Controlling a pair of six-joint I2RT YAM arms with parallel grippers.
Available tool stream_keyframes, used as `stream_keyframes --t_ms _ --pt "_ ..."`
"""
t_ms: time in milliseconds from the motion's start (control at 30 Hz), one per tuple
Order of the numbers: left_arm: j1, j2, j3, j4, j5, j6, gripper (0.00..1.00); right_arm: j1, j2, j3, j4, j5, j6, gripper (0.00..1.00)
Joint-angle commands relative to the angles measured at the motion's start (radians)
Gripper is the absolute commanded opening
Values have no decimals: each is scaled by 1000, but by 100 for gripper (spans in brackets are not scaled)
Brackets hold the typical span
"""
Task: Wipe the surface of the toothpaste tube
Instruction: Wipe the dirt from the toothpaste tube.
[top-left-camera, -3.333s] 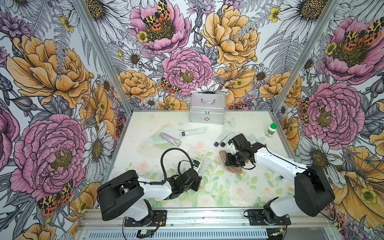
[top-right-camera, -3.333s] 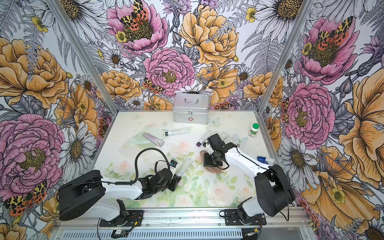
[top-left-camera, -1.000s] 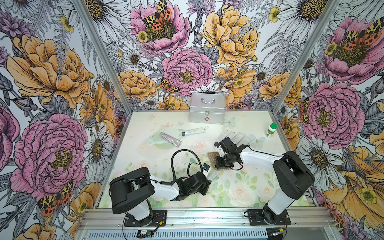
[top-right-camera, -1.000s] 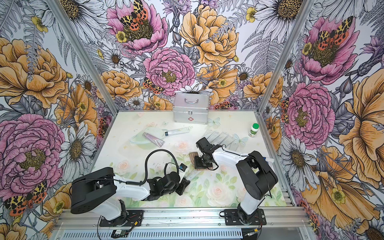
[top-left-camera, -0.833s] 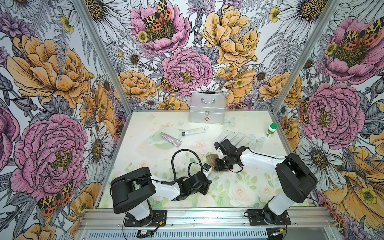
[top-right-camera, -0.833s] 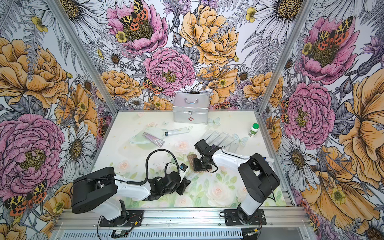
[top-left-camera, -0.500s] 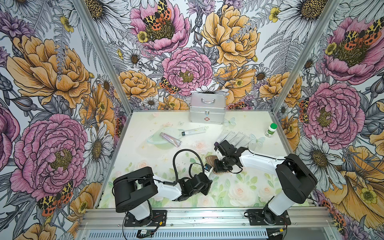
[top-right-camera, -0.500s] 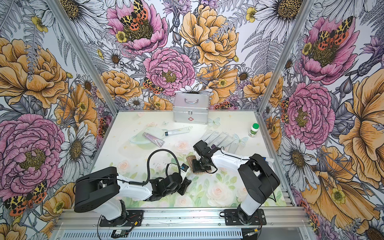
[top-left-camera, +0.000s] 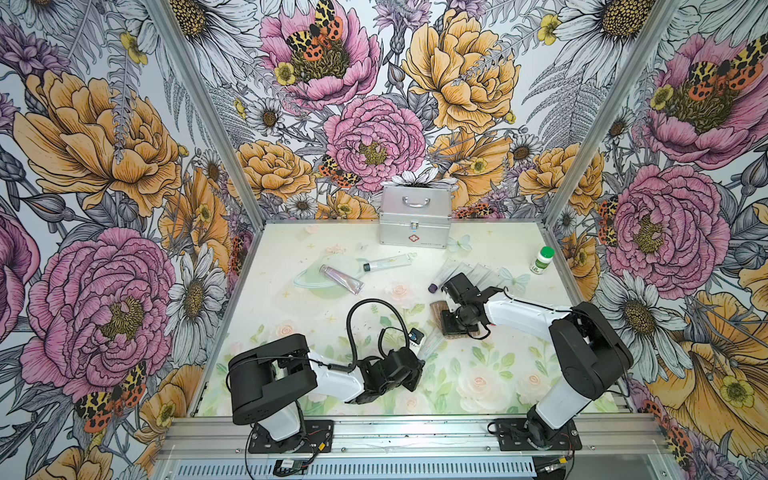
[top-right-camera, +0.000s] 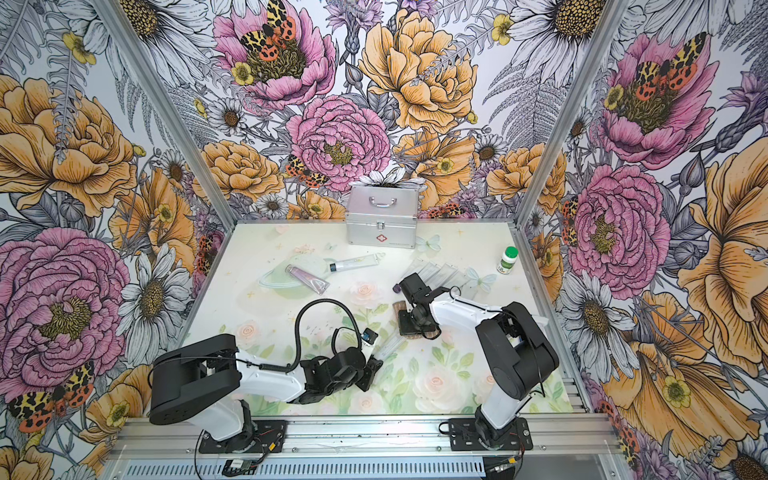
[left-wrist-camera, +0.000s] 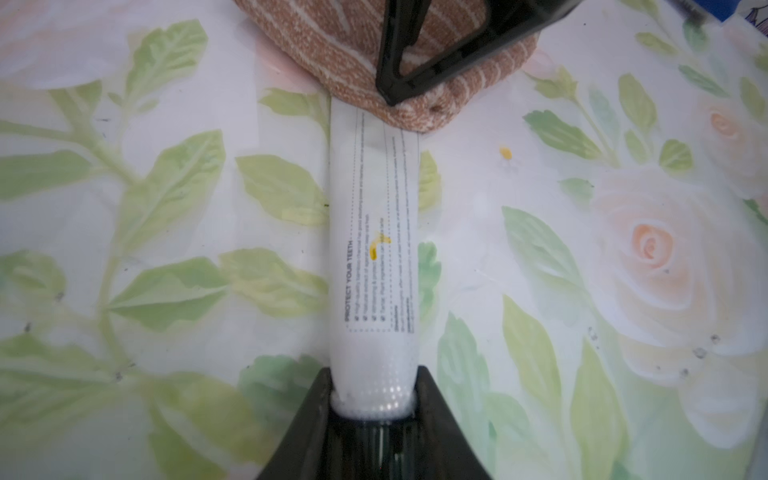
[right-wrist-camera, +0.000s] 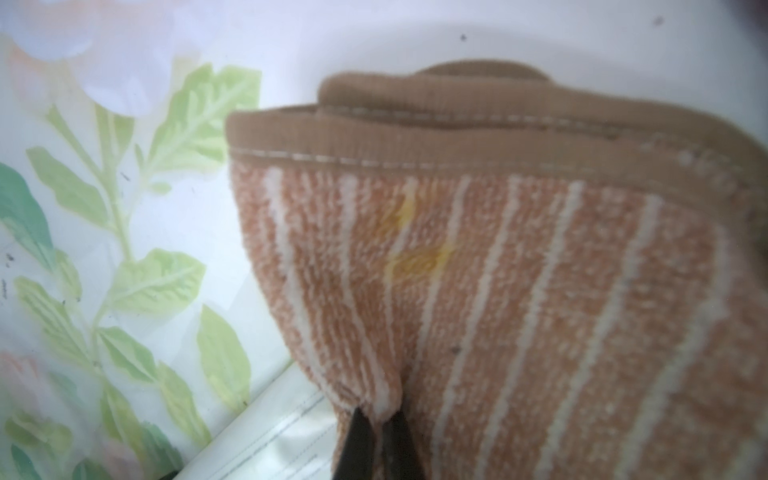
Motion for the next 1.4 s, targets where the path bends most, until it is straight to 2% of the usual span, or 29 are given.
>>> stream_keyframes --t_ms 0,267,567,733,900,1100,1233,1367 --pt "4 50 -20 -114 -37 -2 28 42 26 5 -86 -22 -1 0" --pt "7 48 -17 -114 -24 0 28 127 -28 14 -78 -149 52 0" --pt "9 75 0 -114 -15 3 28 170 -10 -8 -56 -184 77 0" --pt "10 81 8 -115 -6 4 28 152 23 -6 -68 -98 52 0" --pt "11 74 0 -113 -5 3 28 96 44 -1 -104 20 12 0" --pt "10 61 -20 -106 -14 -5 27 34 74 15 -123 103 -27 0" --pt "10 55 -24 -105 -14 -5 28 27 76 27 -122 70 -29 0" --pt "9 55 -18 -106 -11 0 28 77 60 42 -117 -16 -11 0"
